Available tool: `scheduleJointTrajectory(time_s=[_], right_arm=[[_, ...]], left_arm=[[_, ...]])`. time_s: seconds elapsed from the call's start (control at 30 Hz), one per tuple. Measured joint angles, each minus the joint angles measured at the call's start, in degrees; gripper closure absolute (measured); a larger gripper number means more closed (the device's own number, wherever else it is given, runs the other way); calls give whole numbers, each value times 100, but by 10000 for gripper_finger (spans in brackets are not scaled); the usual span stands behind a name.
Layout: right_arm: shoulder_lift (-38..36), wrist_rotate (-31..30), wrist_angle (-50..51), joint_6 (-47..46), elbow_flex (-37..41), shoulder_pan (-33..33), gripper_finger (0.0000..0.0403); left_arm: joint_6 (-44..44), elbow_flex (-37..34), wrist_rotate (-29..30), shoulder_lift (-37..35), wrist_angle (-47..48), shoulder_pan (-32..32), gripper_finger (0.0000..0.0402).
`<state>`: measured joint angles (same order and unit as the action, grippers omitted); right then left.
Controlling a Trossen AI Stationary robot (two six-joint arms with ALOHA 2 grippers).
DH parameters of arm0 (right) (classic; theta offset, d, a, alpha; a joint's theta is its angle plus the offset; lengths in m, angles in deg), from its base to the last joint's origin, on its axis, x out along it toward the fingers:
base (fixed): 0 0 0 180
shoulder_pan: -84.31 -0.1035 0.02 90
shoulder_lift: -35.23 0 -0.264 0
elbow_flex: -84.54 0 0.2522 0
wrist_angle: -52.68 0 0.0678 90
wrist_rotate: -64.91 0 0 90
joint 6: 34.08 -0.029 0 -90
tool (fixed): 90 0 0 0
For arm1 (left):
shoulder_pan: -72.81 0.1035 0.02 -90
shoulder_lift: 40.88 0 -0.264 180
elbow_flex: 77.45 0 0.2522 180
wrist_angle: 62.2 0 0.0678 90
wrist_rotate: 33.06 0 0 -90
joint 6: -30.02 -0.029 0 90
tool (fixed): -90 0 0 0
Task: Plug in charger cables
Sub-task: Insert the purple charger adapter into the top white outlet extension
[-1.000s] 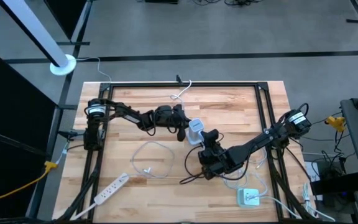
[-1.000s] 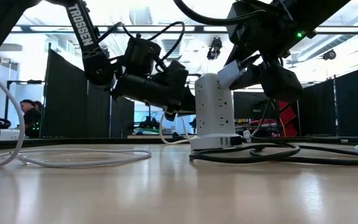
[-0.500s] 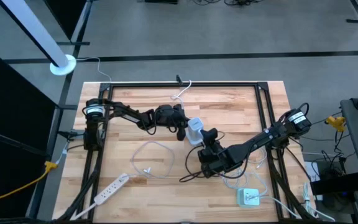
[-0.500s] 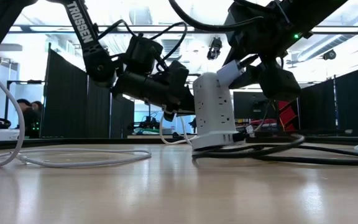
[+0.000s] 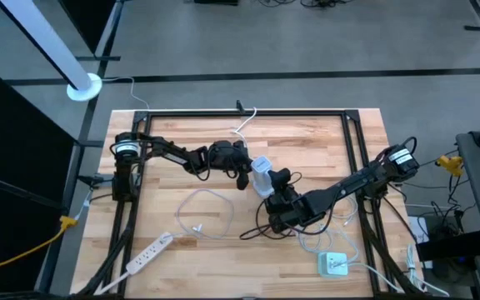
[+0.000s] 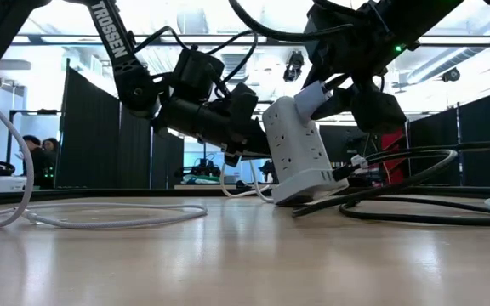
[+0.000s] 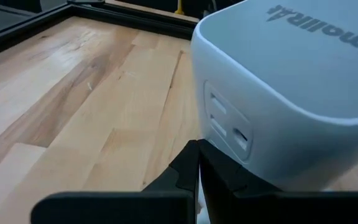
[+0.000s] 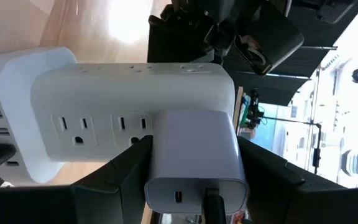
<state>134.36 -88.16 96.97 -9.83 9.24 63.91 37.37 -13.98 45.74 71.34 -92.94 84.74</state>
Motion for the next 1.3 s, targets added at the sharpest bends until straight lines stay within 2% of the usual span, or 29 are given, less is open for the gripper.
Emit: scheduleJointTrajectory(time_s=[0.23,0.4,0.73,1.07,1.3], right_arm=[[2,192,-36,131,-2,65,210],[9,203,-72,220,3,224,210],[4,419,-301,691,9,328,210],[11,459,-617,791,13,328,210],[-81,387,-583,507,20,320,210]], left_arm=[[-78,3,40,-224,340,-7,402],[-113,306,402,-428,1360,-38,402],[-687,708,454,-445,2411,-132,401],[-920,717,418,-446,2602,-140,401],[-1270,717,475,-650,2763,-140,401]])
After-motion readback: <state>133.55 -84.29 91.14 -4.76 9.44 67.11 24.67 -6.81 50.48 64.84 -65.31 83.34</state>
